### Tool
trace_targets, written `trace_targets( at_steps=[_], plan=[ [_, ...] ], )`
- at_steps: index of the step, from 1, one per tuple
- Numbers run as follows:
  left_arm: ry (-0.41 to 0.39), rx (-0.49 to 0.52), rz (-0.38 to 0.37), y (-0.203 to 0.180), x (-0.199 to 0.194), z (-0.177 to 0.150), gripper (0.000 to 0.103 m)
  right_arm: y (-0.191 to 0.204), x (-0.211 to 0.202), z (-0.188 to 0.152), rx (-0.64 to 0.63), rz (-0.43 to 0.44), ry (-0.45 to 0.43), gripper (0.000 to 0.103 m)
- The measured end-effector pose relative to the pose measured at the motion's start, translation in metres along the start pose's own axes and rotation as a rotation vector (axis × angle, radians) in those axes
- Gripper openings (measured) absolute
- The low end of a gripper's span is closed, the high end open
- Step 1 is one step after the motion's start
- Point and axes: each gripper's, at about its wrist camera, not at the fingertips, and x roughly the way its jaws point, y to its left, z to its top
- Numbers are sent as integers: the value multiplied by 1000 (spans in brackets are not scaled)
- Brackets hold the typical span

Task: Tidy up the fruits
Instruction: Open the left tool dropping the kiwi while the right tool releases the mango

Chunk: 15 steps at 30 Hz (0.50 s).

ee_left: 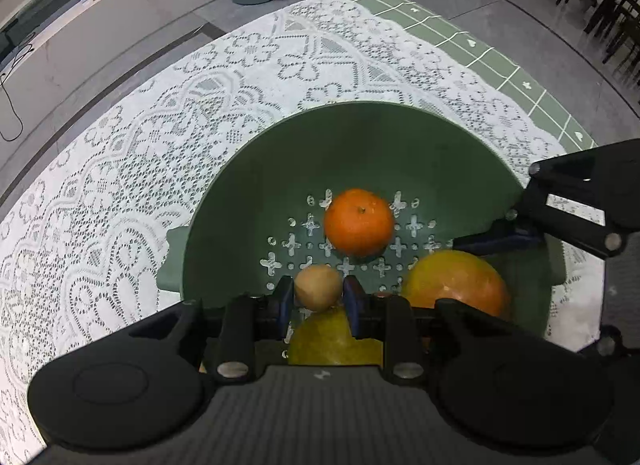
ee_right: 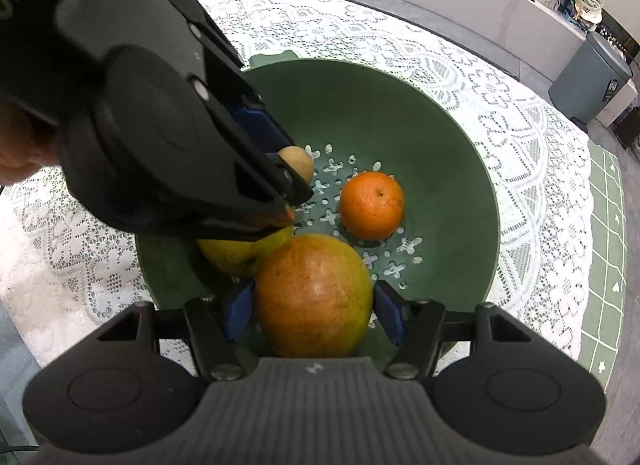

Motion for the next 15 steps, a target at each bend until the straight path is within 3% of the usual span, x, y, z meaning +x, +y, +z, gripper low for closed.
trace_targets(
  at_steps=[8, 15],
  plan=[
    [-2, 20, 17, -3, 1, -1, 31, -5, 2, 5, 9, 7, 18, 61],
    [-9, 26, 32, -4, -4, -2, 47, -1, -11, 9, -7, -25, 3, 61]
  ],
)
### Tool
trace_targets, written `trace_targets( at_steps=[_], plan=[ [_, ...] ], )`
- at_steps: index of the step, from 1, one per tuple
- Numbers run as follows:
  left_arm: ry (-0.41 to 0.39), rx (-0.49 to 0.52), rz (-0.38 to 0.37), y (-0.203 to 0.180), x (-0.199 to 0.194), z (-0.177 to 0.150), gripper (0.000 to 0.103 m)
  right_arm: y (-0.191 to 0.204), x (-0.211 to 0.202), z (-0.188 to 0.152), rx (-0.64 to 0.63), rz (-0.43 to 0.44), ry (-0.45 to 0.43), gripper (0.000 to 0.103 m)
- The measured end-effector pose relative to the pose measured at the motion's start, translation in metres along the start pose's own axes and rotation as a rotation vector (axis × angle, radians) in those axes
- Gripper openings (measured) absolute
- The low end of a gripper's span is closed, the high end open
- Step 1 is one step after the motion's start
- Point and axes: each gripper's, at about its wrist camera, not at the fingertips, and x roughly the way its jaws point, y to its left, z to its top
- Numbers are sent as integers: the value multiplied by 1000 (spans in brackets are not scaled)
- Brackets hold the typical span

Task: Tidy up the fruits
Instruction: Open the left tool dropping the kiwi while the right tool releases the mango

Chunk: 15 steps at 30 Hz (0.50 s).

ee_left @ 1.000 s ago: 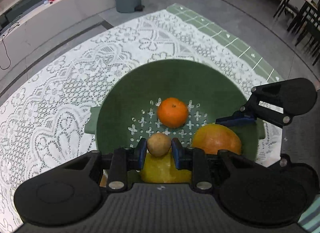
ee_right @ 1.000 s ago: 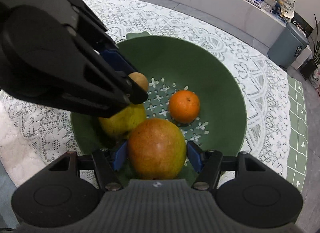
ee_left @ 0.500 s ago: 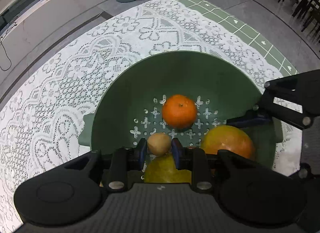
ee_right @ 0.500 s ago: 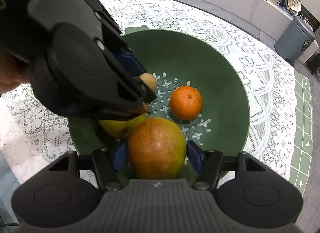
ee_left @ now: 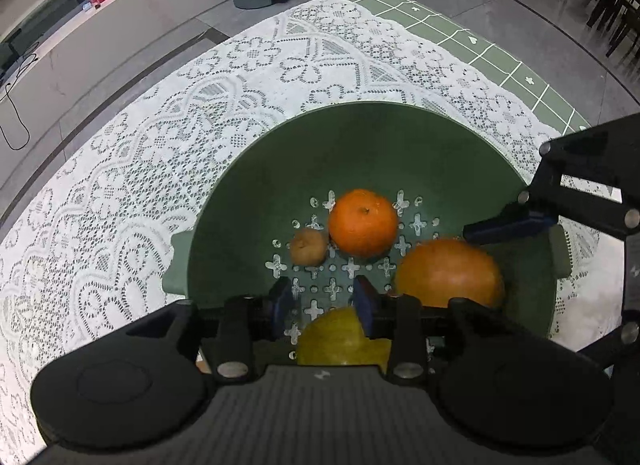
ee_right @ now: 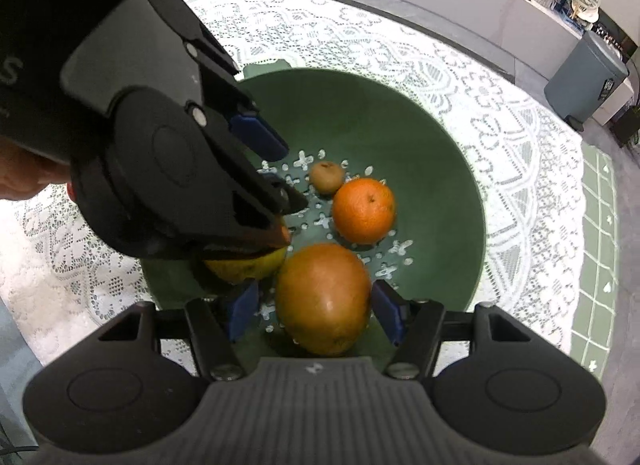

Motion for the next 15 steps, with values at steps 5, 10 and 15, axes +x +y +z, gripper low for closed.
trace_targets(
  at_steps=[5, 10, 15],
  plan=[
    [-20, 5, 7, -1, -11, -3, 56, 2, -3, -2, -1, -18, -7, 65],
    [-65, -14, 8, 2, -30, -7, 58, 7, -15, -4, -2, -53, -39, 73],
    [-123, -57, 9, 7, -52, -17, 59, 6, -32, -8, 62, -61, -113, 76]
  ],
)
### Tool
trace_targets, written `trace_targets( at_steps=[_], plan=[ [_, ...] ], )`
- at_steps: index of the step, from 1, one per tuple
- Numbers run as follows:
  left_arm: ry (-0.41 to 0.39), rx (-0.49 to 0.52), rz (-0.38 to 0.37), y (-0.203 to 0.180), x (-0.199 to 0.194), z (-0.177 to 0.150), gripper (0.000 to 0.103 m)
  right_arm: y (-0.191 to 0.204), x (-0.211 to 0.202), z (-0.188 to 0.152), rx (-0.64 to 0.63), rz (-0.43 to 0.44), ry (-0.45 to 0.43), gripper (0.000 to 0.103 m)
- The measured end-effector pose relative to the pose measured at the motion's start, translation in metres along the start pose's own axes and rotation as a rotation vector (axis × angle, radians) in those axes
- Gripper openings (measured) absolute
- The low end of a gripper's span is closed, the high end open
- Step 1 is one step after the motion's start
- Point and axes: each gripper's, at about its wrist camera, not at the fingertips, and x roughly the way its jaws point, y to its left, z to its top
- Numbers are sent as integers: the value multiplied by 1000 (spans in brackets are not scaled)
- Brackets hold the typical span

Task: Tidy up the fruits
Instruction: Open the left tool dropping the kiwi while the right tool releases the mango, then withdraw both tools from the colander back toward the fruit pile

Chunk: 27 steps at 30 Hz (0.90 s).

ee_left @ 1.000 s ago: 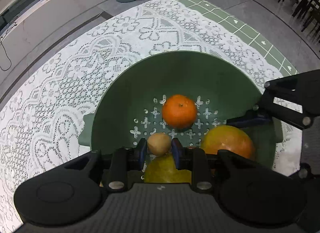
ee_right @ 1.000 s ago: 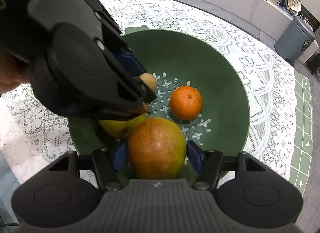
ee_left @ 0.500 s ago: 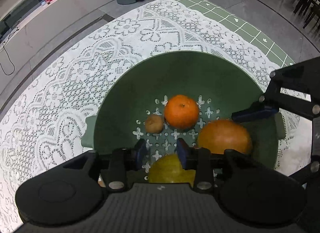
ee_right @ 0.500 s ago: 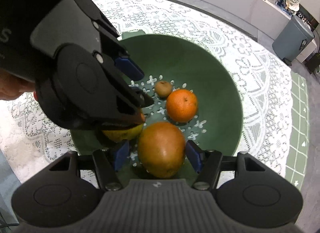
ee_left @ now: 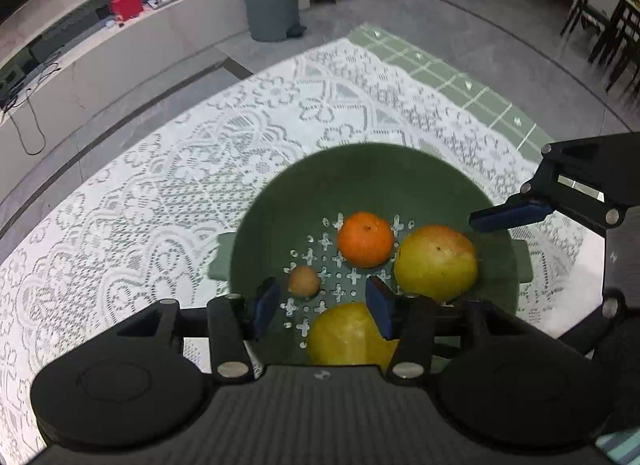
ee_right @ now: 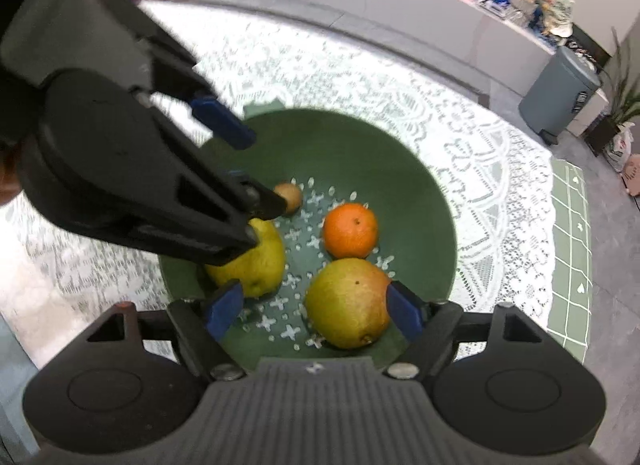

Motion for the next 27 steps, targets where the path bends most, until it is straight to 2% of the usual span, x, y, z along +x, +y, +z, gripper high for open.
trace_targets(
  at_steps=[4, 9, 12, 21, 27],
  plan=[
    [-51, -37, 14, 5, -19, -10, 59, 4, -17, -4, 50, -8, -72, 83],
    [-115, -79, 11, 13, -48, -28, 59, 16, -26, -11, 111, 21, -136, 83],
    [-155, -104, 23, 18, -66, -43, 59, 27, -32, -16, 148, 19, -189, 91],
    [-225, -183, 101, 37, -100, -102, 59, 57, -41, -35, 277, 12, -322, 91],
    [-252, -230, 146, 44, -114, -139, 59, 89, -49, -43, 292, -52, -430, 91]
  ],
)
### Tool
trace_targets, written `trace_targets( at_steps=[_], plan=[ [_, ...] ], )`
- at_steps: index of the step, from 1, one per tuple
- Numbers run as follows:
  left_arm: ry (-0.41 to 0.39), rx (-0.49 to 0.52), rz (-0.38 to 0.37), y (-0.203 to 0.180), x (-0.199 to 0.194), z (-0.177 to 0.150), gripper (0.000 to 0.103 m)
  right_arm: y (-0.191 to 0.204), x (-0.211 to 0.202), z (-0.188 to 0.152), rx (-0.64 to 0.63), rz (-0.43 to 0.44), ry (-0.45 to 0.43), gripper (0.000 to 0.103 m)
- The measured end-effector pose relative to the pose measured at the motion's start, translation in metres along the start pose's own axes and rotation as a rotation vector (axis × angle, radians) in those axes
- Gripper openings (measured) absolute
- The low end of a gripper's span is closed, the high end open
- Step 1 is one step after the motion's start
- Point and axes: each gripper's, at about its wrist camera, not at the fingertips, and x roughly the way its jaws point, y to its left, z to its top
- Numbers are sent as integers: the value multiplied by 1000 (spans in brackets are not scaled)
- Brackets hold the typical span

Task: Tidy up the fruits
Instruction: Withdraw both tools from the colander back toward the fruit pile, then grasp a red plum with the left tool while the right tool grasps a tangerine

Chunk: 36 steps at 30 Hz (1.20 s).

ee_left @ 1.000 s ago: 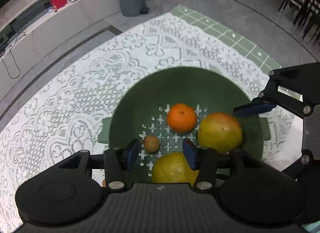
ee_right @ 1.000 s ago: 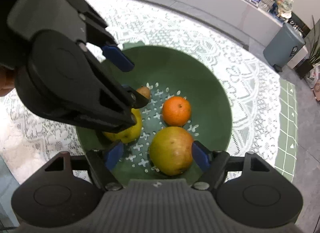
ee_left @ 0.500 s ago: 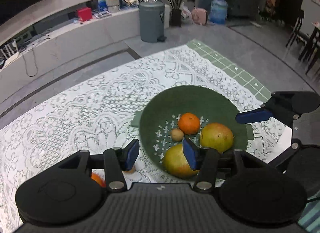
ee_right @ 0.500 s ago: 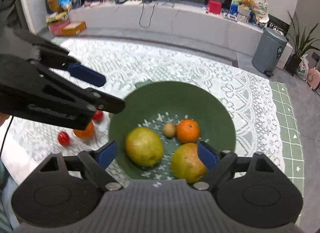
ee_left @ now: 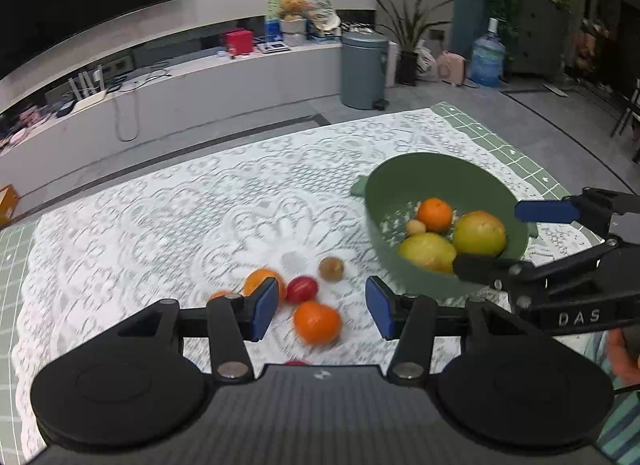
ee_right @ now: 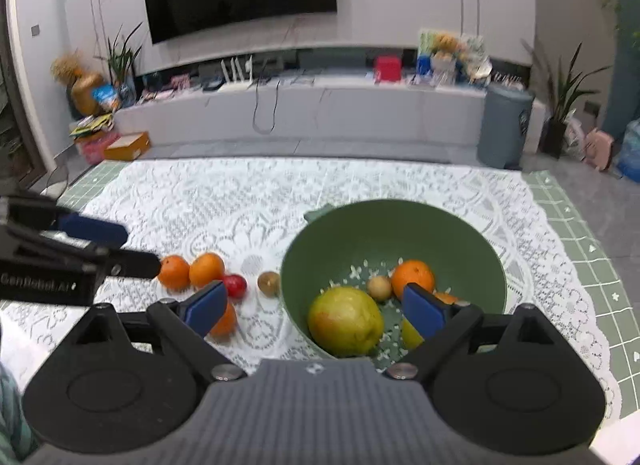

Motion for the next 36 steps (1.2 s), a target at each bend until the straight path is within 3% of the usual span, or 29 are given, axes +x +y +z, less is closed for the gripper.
trace_targets(
  at_steps=[8, 16, 25, 30, 32, 36],
  plan=[
    [-25, -96, 21, 21, -20, -35, 59, 29, -3, -19, 17, 4, -78, 91],
    [-52, -192, -36, 37, -19, -67, 59, 47, -3, -43, 2, 14, -136, 90],
    [-39, -216, -50, 43, 1, -97, 53, 67, 23, -65, -83, 39, -85, 66],
    [-30, -174, -48, 45, 13, -104, 51, 65, 33, -70, -97, 66, -86, 64],
    [-23, -167, -57, 45, 18, -104, 51, 65, 38, -72, -113, 66, -77, 56],
    [-6, -177, -82, 45, 30, -101, 51, 62, 48, -78, -110, 81, -55, 54]
  ],
)
